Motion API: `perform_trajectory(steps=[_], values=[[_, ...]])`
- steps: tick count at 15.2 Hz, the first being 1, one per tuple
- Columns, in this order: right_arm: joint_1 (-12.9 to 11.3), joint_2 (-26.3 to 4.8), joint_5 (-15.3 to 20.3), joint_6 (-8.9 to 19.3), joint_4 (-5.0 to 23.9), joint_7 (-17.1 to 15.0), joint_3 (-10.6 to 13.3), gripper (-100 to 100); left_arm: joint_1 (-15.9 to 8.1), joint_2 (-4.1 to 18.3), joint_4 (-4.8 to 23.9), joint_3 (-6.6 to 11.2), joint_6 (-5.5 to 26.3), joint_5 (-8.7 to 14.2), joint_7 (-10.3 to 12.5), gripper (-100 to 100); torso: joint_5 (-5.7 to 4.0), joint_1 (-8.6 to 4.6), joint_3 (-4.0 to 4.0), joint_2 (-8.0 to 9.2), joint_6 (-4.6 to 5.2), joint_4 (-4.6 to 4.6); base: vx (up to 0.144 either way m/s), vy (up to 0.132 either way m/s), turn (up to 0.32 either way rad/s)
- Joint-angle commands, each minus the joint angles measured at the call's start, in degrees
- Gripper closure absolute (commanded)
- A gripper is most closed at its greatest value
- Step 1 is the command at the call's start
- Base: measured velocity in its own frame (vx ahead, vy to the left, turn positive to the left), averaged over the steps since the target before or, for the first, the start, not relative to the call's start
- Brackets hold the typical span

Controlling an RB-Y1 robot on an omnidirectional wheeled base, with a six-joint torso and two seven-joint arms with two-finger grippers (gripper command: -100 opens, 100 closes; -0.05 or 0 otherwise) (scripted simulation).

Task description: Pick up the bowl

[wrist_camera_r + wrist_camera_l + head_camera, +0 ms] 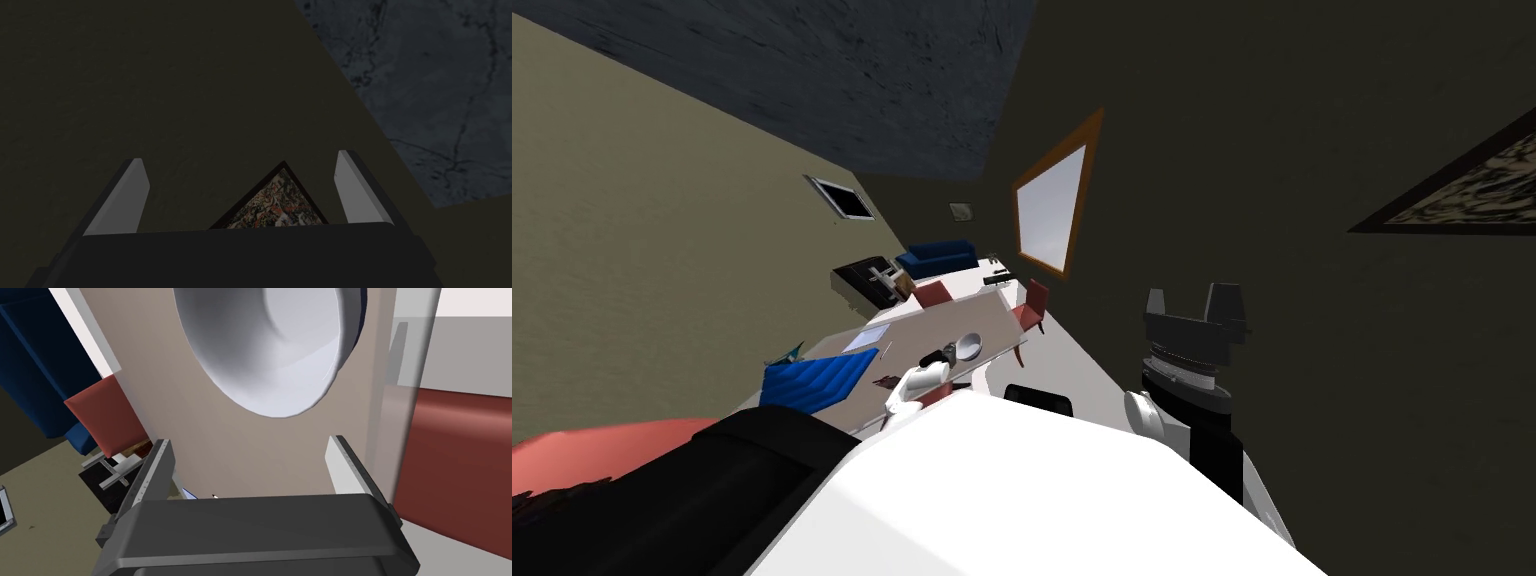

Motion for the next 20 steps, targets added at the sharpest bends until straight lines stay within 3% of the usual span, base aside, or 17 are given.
perform_trajectory(steps=[1, 20], values=[[0.0, 0.0, 0.0, 0.0, 0.0, 0.0, 0.0, 0, -0.3, 0.0, 1.4, 0.82, 2.9, 1.0, 0.8, -100, 0.00, 0.00, 0.00, 0.00, 0.00, 0.00, 0.046, 0.009, -0.107], [0.0, 0.0, 0.0, 0.0, 0.0, 0.0, 0.0, 0, -2.6, -1.1, 9.6, 4.92, 21.0, 7.2, 5.7, -100, 0.00, 0.03, -0.06, -0.11, -0.01, -0.02, 0.047, 0.015, -0.086]])
